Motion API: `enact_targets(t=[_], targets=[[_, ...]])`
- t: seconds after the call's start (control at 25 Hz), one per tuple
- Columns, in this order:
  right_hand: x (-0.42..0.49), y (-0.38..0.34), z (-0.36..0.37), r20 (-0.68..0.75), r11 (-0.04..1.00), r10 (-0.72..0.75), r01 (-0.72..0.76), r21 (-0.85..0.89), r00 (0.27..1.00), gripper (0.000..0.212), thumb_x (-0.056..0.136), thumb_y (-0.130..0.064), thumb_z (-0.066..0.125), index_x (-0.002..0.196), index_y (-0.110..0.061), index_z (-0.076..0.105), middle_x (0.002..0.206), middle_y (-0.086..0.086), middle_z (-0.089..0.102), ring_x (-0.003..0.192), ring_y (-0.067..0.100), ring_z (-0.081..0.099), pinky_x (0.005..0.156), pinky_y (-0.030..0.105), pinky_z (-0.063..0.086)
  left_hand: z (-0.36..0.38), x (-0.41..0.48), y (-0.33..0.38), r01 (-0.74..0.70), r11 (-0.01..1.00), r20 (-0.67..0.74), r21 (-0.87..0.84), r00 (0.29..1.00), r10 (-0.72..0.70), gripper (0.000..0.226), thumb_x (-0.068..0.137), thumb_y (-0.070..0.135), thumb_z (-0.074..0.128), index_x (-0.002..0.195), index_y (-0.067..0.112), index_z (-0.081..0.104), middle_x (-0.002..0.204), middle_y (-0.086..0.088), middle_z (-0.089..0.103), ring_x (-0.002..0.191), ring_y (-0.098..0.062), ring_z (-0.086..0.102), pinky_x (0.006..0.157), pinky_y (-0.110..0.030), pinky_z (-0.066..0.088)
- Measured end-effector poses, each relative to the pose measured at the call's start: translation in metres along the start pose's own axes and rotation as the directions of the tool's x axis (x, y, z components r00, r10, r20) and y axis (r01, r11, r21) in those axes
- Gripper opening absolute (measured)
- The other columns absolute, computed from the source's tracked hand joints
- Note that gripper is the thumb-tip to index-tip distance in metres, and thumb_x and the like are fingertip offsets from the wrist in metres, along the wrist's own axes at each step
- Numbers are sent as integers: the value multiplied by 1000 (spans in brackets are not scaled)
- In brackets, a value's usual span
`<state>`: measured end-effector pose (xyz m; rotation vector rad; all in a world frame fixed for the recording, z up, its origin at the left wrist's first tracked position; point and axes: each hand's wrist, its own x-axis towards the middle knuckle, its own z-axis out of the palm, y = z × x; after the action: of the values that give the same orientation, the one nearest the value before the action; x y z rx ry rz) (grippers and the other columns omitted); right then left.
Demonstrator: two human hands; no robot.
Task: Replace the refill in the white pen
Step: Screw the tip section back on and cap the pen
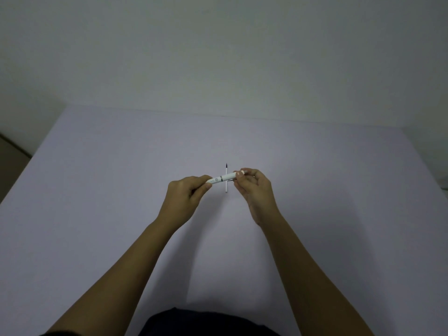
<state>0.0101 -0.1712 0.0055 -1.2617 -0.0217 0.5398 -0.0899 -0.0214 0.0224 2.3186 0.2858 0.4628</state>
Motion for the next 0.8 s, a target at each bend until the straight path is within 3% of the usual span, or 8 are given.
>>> enact_targets(t=[0.16, 0.28, 0.36, 0.44, 0.52, 0.68, 0.8], targets=[[6, -7, -2, 12, 994, -19, 20, -104, 1000, 3, 86, -14, 63, 88, -15, 61, 83, 1, 71, 82, 10, 68, 74, 17, 55, 0, 2, 4, -21, 994, 48, 107, 999, 16, 17, 91, 24, 55, 91, 14, 69, 52, -1, 52, 46, -12, 41, 47, -14, 29], [17, -15, 0, 51, 967, -65, 75, -245, 997, 7, 85, -20, 64, 92, -21, 64, 90, 2, 73, 87, 11, 68, 83, 24, 55, 4, 9, 5, -62, 957, 163, 285, 987, 15, 23, 90, 29, 54, 84, 12, 67, 63, -8, 62, 61, -23, 53, 54, -33, 41], [27, -14, 5, 44, 919, -81, 92, -384, 996, 19, 90, -26, 56, 106, -20, 63, 105, 7, 71, 98, 16, 67, 91, 30, 52, 10, 14, 4, -37, 946, 174, 321, 985, -20, 22, 88, 27, 56, 80, 9, 67, 67, -10, 60, 63, -25, 53, 53, -30, 36], [38, -5, 6, 6, 733, -99, 77, -676, 995, 36, 97, -29, 39, 126, -11, 53, 125, 11, 62, 115, 23, 58, 102, 34, 43, 16, 17, -3, 61, 939, 159, 339, 980, -121, 29, 88, 23, 57, 65, 6, 61, 55, -6, 47, 53, -21, 42, 46, -27, 25], [43, 12, -3, 6, 506, -52, 32, -862, 999, 44, 100, -26, 28, 137, -4, 39, 143, 14, 46, 133, 27, 41, 111, 33, 28, 24, 19, -13, 196, 931, 139, 308, 959, -248, 39, 88, 19, 57, 53, 7, 46, 46, 0, 31, 45, -16, 29, 44, -26, 19], [36, 51, -25, 87, 214, 71, 70, -974, 994, 50, 100, -26, 27, 143, -1, 23, 156, 16, 16, 144, 26, 14, 116, 35, 13, 40, 23, -27, 428, 876, 113, 223, 881, -460, 47, 87, 16, 57, 45, 10, 36, 43, -1, 29, 43, -14, 24, 44, -28, 20], [36, 65, -33, 149, 50, 35, 147, -988, 988, 53, 100, -32, 24, 146, -6, 15, 158, 12, 6, 146, 25, 4, 117, 41, 8, 52, 28, -34, 470, 860, 61, 196, 870, -490, 36, 90, 19, 55, 60, -2, 57, 50, -5, 43, 48, -19, 37, 49, -29, 31]])
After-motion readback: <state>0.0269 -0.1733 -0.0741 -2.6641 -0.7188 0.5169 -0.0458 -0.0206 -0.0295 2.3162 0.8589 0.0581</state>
